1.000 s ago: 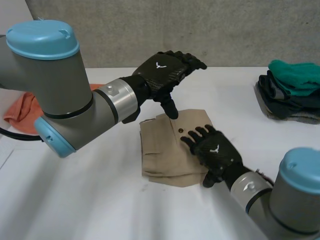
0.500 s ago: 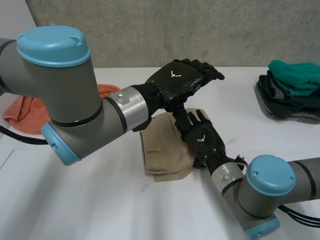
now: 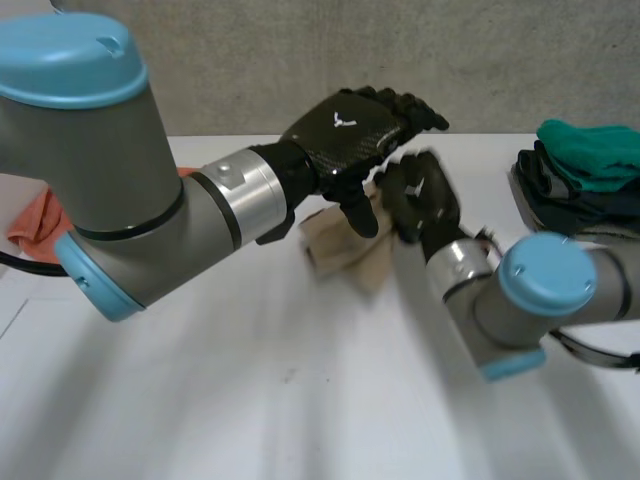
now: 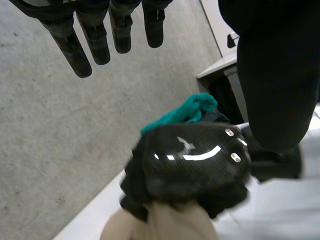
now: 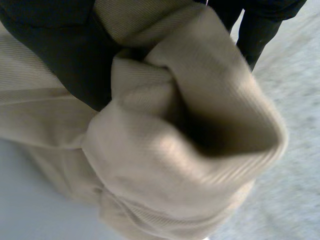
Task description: Fold the laundry.
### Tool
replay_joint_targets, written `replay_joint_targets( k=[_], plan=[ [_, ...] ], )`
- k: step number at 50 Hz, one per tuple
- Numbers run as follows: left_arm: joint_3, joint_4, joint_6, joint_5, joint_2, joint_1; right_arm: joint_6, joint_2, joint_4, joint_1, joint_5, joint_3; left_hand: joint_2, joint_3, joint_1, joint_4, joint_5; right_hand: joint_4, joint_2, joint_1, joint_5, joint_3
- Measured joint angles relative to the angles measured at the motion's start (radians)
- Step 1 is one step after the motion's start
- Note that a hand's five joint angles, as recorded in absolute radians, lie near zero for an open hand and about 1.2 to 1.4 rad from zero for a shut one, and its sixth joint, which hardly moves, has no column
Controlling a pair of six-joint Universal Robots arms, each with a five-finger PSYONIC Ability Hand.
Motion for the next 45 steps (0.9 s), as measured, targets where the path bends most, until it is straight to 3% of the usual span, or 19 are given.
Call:
replay_joint_targets(
  k=[14, 25, 32, 34, 39, 45],
  plan=[
    [0.001, 0.005, -0.003, -0.004, 0.076, 0.03, 0.254, -0.075, -0.008, -0.248, -0.001, -0.288, 0.0, 0.0, 0.0, 0.0, 0.0, 0.005, 0.0, 0.011, 0.016, 0.015],
    [-0.022, 0.004, -0.004, -0.004, 0.077, 0.026, 0.449, 0.079, -0.008, -0.535, -0.053, -0.56, 0.0, 0.0, 0.0, 0.0, 0.0, 0.007, 0.0, 0.011, 0.018, 0.014],
    [-0.046, 0.004, -0.004, -0.004, 0.076, 0.023, 0.511, 0.271, 0.007, -0.678, -0.21, -0.661, 0.0, 0.0, 0.0, 0.0, 0.0, 0.008, 0.0, 0.011, 0.018, 0.014],
    [-0.055, 0.004, -0.004, -0.004, 0.076, 0.022, 0.52, 0.335, 0.018, -0.726, -0.3, -0.665, 0.0, 0.0, 0.0, 0.0, 0.0, 0.009, 0.0, 0.011, 0.018, 0.014],
    [-0.064, 0.004, -0.003, -0.004, 0.075, 0.02, 0.536, 0.39, 0.035, -0.796, -0.467, -0.632, 0.0, 0.0, 0.0, 0.0, 0.0, 0.01, 0.0, 0.011, 0.05, 0.014],
    [-0.066, 0.004, -0.003, -0.004, 0.074, 0.019, 0.602, 0.384, 0.034, -0.856, -0.591, -0.598, 0.0, 0.0, 0.0, 0.0, 0.0, -0.048, -0.062, -0.016, 0.014, -0.051]
  ],
)
